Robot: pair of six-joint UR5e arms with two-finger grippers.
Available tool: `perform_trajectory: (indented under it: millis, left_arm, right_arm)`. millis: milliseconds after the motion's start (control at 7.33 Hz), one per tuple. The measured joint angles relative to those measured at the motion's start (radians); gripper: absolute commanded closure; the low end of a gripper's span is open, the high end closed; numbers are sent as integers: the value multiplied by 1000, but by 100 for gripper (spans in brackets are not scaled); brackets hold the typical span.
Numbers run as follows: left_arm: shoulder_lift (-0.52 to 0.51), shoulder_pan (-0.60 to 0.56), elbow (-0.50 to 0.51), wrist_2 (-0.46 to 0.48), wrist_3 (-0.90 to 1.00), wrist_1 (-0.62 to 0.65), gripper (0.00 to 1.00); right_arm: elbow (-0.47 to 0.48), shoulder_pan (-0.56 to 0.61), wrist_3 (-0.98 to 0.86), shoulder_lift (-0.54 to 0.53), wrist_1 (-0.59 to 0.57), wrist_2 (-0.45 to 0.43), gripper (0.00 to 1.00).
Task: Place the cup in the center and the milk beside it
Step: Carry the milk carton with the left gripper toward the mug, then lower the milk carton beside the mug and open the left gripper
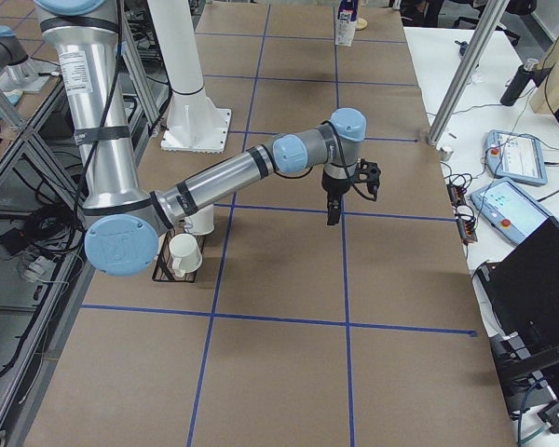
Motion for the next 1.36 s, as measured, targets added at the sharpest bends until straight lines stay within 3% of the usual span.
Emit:
perform_trajectory:
  millis: [545,955,1364]
  left_arm:
    - [-218,286,39,168,-431,-1,100]
    - [-402,337,221,208,-519,2,100]
    - [-434,349,280,233,-524,1,100]
  right_arm:
    - [-4,14,-28,-27,1,-4,0]
    - [-5,15,-31,-37,1,-1,0]
    - [-4,16,-31,-37,1,1,0]
